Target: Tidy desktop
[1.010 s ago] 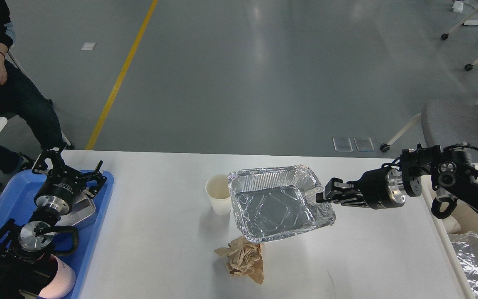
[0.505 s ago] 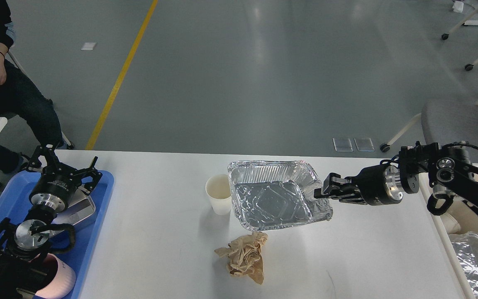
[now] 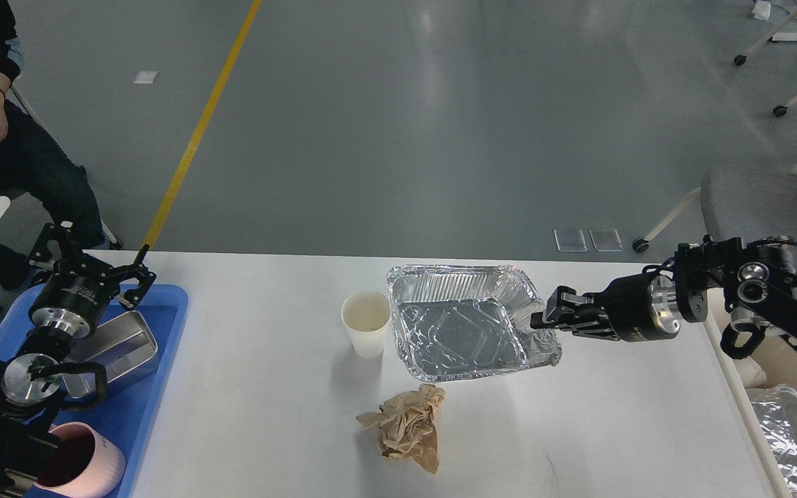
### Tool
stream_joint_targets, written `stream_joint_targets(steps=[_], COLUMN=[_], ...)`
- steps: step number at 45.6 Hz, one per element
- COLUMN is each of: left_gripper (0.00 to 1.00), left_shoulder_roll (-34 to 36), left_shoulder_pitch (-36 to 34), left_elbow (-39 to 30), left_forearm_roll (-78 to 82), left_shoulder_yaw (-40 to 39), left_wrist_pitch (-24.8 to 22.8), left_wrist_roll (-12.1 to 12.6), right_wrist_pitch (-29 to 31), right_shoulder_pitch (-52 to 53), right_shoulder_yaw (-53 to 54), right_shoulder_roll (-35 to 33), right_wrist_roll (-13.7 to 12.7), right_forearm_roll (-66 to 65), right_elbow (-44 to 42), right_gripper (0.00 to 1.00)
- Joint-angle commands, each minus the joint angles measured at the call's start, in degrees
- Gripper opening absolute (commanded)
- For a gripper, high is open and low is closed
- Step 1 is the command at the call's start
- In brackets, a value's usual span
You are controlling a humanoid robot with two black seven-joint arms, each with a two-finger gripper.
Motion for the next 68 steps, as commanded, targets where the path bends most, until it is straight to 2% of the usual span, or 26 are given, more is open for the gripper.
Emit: stream_joint_targets(steps=[1,5,10,12,17,21,23,25,31,35,41,47,51,60,68], left_gripper=[0.98,0.98,0.98,0.98,0.98,0.98,0.98,0.98,0.98,0.98,0.98,0.98,0.98,0.98,0.98], left_shoulder_roll=[3.5,3.9,3.5,4.2,6.5,10.7,13.0,17.4,25.2,29.1,38.8,50.2,58.1,72.2,80.0], left_shoulder_pitch=[0.5,-0.7,-1.8,-1.5,-1.5,-1.6,-1.7,-2.7,-5.5,-6.1,-6.1,-6.0,-6.4,-8.7,-10.1], left_elbow=[0.1,0.1,-1.1,-1.4,-2.3,-4.7,-7.3,-12.6,-19.9,-24.6,-34.3,-46.1,-51.1,-55.3,-55.3], left_forearm_roll=[7.7,19.3,28.2,29.6,32.1,34.2,34.9,35.6,35.7,35.8,36.4,40.4,42.2,42.0,42.0], left_shoulder_yaw=[1.2,2.9,3.9,4.1,9.1,16.9,21.7,29.9,41.9,46.1,49.4,50.9,50.6,47.1,44.2], left_wrist_pitch=[0.3,2.5,11.4,12.4,12.1,12.1,12.1,12.3,12.4,12.4,11.8,9.7,7.2,-7.5,-18.5], left_wrist_roll=[0.0,-1.4,-1.9,-1.8,-2.0,-1.8,-1.8,-1.3,0.0,0.0,0.0,-0.2,-0.5,-1.2,-4.3], right_wrist_pitch=[0.0,0.0,0.0,0.0,0.0,-0.1,-0.1,-0.1,-0.1,-0.1,0.0,0.0,0.0,0.0,0.0], right_shoulder_pitch=[-0.5,-0.6,-0.6,-0.7,-1.1,-1.1,-1.1,-1.1,-1.1,-1.1,-1.0,-1.0,-1.0,-1.1,-1.1], right_shoulder_yaw=[0.0,0.0,0.0,0.0,0.1,0.6,1.2,1.6,2.5,2.9,4.0,4.2,4.8,5.8,6.6], right_shoulder_roll=[0.0,-0.1,-1.2,-1.5,-2.2,-1.7,-1.6,-1.6,-2.0,-1.9,-2.0,-2.2,-2.2,-2.2,-2.2], right_wrist_roll=[0.0,0.0,0.0,0.0,0.0,0.0,0.0,0.0,0.0,0.0,0.1,0.1,0.1,0.1,0.1], right_forearm_roll=[0.0,0.0,0.0,0.0,0.0,0.0,0.0,0.0,0.0,0.0,0.0,0.0,0.0,0.1,0.1], right_elbow=[0.1,0.1,0.2,0.4,0.5,0.4,0.3,0.3,0.3,0.3,0.3,0.3,0.3,0.3,0.3], right_gripper=[0.0,0.0,0.0,0.0,0.0,0.0,0.0,0.0,0.0,0.0,0.0,0.0,0.0,0.0,0.0])
